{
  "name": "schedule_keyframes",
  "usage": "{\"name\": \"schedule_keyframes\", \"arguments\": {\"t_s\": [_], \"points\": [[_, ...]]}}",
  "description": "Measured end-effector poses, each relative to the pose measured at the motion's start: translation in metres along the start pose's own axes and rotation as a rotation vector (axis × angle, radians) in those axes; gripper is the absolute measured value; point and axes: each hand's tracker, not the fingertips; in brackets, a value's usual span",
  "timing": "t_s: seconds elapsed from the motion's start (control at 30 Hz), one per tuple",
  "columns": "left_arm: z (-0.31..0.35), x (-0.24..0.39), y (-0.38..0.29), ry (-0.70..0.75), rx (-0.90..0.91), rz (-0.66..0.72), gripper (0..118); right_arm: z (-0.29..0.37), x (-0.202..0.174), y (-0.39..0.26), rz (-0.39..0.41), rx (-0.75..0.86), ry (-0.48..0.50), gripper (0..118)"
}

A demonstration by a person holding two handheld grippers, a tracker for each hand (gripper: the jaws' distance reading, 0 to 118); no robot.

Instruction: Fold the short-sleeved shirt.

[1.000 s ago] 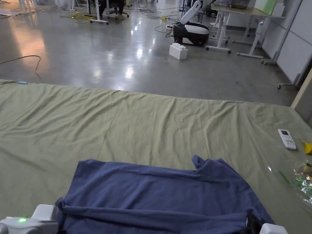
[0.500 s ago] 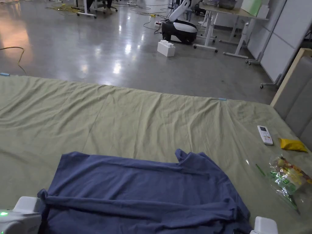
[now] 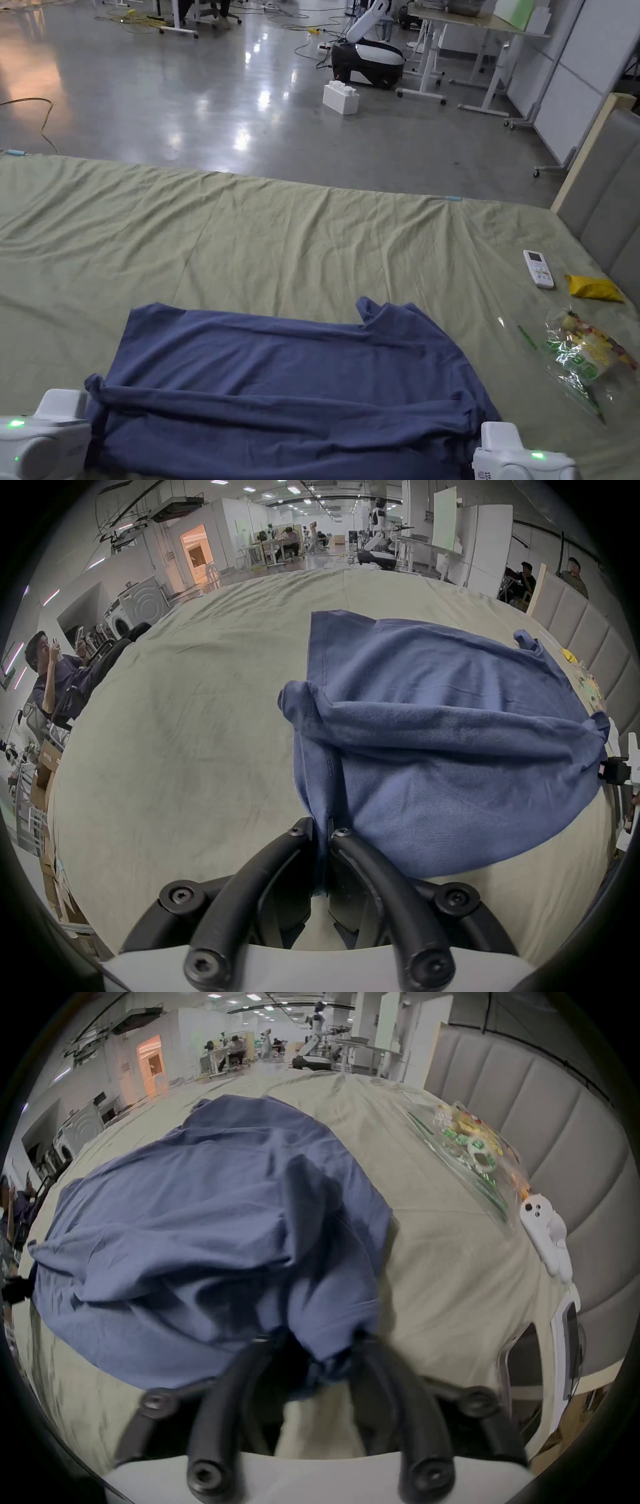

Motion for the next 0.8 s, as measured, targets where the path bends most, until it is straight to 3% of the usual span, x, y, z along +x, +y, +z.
{"name": "schedule_keyframes", "arguments": {"t_s": [0.1,0.33,0.47,0.8], "points": [[0.015,-0.005,0.003,-0.018,0.026,0.009,7,0.013,-0.002,0.001,0.006,0.007,-0.004,9],[0.067,-0.024,0.013,-0.099,0.113,0.058,7,0.073,0.008,0.014,0.007,0.098,0.015,7],[0.095,-0.028,0.004,-0.090,0.138,0.015,7,0.107,0.012,0.011,0.033,0.112,0.026,7],[0.125,-0.043,-0.086,-0.094,0.027,-0.001,7,0.134,0.017,-0.075,0.054,0.007,0.073,7]]}}
